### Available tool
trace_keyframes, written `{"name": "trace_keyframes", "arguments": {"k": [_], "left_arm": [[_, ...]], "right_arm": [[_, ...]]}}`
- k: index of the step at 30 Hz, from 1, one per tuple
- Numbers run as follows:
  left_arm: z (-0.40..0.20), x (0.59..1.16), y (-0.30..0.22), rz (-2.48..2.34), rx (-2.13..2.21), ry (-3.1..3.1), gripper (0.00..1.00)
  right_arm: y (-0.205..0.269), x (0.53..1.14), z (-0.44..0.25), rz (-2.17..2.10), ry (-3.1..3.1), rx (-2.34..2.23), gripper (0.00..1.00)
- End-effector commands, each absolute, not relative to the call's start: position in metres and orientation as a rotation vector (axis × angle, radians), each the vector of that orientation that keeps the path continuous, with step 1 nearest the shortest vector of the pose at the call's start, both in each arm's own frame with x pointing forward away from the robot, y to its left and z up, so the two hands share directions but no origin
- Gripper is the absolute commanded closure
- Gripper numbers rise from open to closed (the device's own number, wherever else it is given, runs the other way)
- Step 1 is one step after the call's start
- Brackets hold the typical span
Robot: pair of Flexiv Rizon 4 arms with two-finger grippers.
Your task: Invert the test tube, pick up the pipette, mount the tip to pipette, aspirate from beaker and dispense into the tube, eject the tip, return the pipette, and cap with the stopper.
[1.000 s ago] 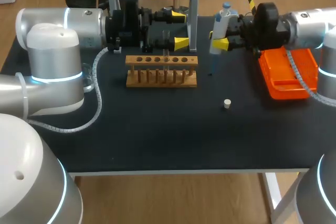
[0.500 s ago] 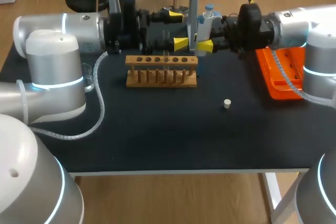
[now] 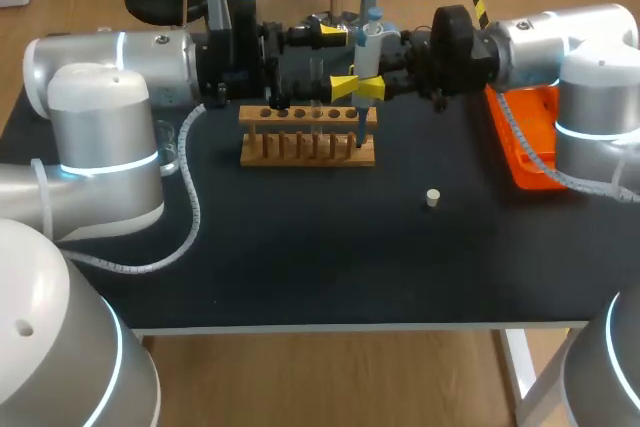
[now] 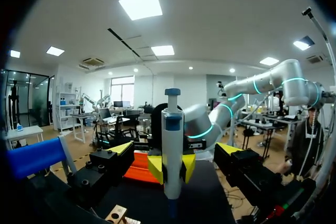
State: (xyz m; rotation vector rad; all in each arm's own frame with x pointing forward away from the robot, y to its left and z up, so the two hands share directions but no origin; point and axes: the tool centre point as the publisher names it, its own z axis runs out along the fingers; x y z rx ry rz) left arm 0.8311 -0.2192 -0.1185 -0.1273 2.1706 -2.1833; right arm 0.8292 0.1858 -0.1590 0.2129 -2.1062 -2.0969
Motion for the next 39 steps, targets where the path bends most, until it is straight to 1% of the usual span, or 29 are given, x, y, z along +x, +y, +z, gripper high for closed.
{"name": "trace_keyframes", "arguments": {"k": [1, 21, 22, 24, 26, 28, 29, 31, 33, 35, 39], "left_arm": [[-0.119, 0.831, -0.219, -2.183, -0.128, 2.169, 0.0], [-0.119, 0.831, -0.219, -2.183, -0.128, 2.169, 0.0], [-0.119, 0.831, -0.219, -2.183, -0.128, 2.169, 0.05], [-0.119, 0.831, -0.219, -2.183, -0.128, 2.169, 0.1], [-0.119, 0.831, -0.219, -2.183, -0.128, 2.169, 0.12], [-0.119, 0.831, -0.219, -2.183, -0.128, 2.169, 0.24], [-0.119, 0.831, -0.219, -2.183, -0.128, 2.169, 0.25], [-0.119, 0.831, -0.219, -2.183, -0.128, 2.169, 0.36], [-0.119, 0.831, -0.219, -2.183, -0.128, 2.169, 0.36], [-0.119, 0.831, -0.219, -2.183, -0.128, 2.169, 0.47], [-0.119, 0.831, -0.219, -2.183, -0.128, 2.169, 0.47]], "right_arm": [[0.193, 0.831, -0.16, -2.091, -2.108, 0.215, 1.0], [0.206, 0.832, -0.159, -2.109, -2.102, 0.207, 1.0], [0.207, 0.832, -0.159, -2.103, -2.115, 0.217, 1.0], [0.209, 0.831, -0.158, -2.102, -2.116, 0.222, 1.0], [0.21, 0.831, -0.158, -2.102, -2.114, 0.224, 1.0], [0.211, 0.831, -0.158, -2.1, -2.113, 0.224, 1.0], [0.212, 0.831, -0.158, -2.099, -2.114, 0.224, 1.0], [0.212, 0.831, -0.157, -2.097, -2.115, 0.226, 1.0], [0.213, 0.83, -0.157, -2.094, -2.119, 0.229, 1.0], [0.214, 0.83, -0.158, -2.092, -2.119, 0.229, 1.0], [0.214, 0.829, -0.158, -2.09, -2.116, 0.224, 1.0]]}}
